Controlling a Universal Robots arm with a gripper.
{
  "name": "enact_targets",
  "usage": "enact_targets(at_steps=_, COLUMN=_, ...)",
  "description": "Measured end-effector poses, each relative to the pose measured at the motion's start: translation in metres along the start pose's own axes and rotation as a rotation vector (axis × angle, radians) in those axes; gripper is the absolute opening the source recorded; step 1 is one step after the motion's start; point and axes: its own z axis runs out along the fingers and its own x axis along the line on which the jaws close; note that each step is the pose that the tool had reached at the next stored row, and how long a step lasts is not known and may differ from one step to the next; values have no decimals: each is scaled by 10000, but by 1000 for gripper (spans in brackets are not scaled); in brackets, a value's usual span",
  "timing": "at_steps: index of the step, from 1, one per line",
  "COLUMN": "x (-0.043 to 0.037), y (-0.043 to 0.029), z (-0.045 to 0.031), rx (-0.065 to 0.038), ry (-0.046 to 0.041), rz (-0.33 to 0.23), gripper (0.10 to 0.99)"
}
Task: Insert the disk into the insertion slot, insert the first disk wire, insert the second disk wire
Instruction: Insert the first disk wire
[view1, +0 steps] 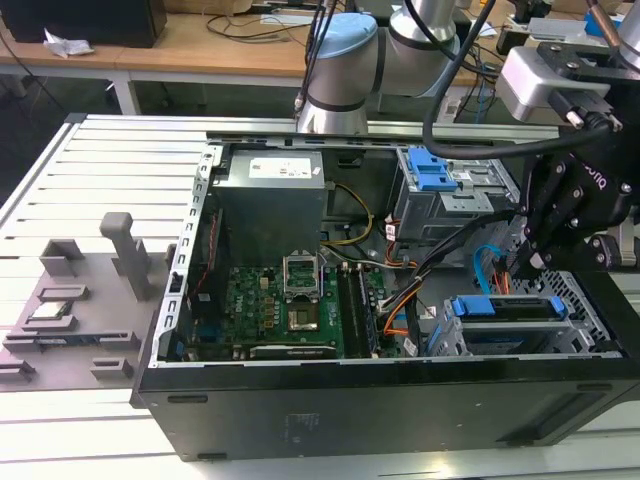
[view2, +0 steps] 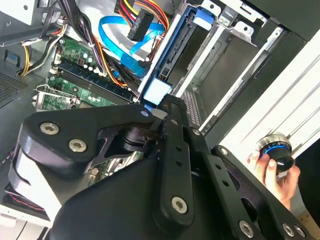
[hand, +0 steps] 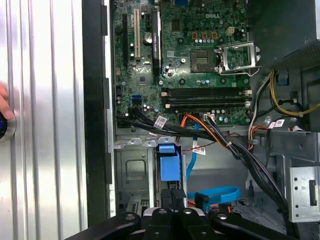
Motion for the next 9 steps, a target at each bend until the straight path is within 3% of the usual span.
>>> enact_targets(at_steps=5, x=-4, y=-48, z=81, rx=-15, ry=0, rz=0, gripper=106)
enact_targets(at_steps=9, x=-69, y=-222, z=115, rx=-58, ry=12, rz=1, gripper=106)
